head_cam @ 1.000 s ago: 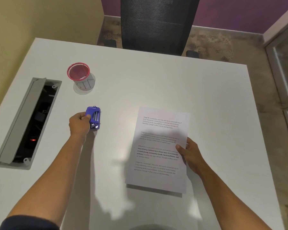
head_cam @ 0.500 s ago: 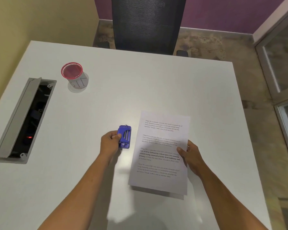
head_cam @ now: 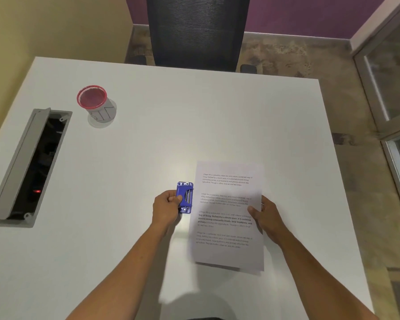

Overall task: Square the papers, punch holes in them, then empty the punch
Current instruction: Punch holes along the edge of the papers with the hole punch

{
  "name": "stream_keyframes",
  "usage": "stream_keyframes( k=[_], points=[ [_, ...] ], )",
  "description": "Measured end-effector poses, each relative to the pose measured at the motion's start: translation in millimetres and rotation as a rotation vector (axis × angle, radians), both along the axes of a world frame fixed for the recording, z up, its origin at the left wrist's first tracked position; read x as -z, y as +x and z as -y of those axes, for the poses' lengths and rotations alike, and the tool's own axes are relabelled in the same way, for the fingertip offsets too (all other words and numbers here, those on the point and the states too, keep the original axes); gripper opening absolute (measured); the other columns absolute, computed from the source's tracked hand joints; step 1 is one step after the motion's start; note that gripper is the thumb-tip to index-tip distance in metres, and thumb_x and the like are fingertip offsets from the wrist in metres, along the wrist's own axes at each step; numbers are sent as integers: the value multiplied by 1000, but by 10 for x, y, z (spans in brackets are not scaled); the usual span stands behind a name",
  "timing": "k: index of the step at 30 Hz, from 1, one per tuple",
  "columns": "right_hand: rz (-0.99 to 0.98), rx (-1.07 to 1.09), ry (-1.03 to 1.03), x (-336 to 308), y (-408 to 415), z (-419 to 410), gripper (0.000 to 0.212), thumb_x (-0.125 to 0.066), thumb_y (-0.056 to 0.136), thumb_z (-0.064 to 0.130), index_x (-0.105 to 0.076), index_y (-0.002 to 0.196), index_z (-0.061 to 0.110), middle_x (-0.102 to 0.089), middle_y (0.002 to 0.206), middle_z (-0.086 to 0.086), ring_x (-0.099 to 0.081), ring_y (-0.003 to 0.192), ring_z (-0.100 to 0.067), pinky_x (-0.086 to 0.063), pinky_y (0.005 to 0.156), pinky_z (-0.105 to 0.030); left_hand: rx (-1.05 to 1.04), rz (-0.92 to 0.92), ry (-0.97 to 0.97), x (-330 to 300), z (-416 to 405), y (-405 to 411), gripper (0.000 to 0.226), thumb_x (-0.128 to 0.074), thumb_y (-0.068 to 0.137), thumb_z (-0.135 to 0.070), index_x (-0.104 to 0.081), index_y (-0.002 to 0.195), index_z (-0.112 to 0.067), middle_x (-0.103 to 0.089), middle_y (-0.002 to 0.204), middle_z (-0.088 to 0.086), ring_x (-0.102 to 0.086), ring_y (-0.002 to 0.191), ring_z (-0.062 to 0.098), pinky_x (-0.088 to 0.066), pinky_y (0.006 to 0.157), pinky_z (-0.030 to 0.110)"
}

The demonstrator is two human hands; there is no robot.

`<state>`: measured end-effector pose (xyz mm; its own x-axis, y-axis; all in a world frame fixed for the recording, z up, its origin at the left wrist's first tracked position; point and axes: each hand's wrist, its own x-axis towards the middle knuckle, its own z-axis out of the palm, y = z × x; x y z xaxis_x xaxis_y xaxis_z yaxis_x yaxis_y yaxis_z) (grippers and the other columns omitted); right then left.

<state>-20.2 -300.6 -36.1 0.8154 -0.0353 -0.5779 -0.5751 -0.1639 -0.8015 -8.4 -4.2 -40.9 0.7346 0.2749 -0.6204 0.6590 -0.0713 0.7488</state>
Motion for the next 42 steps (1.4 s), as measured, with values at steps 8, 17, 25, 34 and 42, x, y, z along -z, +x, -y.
stream_keyframes(
  k=[8,17,25,34,42],
  points=[
    [25,-1,-27,51,91,-8,27,-61,93,5,-65,103,30,-73,104,4,-73,88,-9,-58,67,-20,70,34,58,-3,-4,-4,18,-60,90,-9,-70,81,-20,-64,69,0,-57,65,17,-53,75,41],
    [12,-10,-24,86,158,25,26,-60,94,7,-64,106,29,-73,107,2,-72,93,-14,-60,73,-27,103,76,87,-15,-20,15,24,-61,90,-8,-68,77,-28,-61,72,3,-56,65,14,-50,72,30],
    [10,9,-62,132,221,-36,27,-59,94,5,-62,119,14,-71,111,-5,-71,95,-18,-58,73,-27,105,59,110,4,-32,40,12,-64,88,-10,-69,84,-20,-58,70,-1,-55,63,12,-47,65,21],
    [23,1,-34,146,260,-146,26,-59,94,4,-62,119,11,-71,113,-8,-70,98,-21,-59,78,-30,77,38,64,4,-58,53,9,-67,86,-7,-69,92,-14,-68,78,2,-61,66,12,-50,70,27],
    [14,-14,-34,184,305,-245,28,-58,95,4,-60,123,9,-69,116,-9,-69,101,-21,-57,78,-25,83,32,56,38,-77,61,11,-68,86,-7,-69,96,-11,-73,84,5,-66,68,11,-51,68,26]
  ],
)
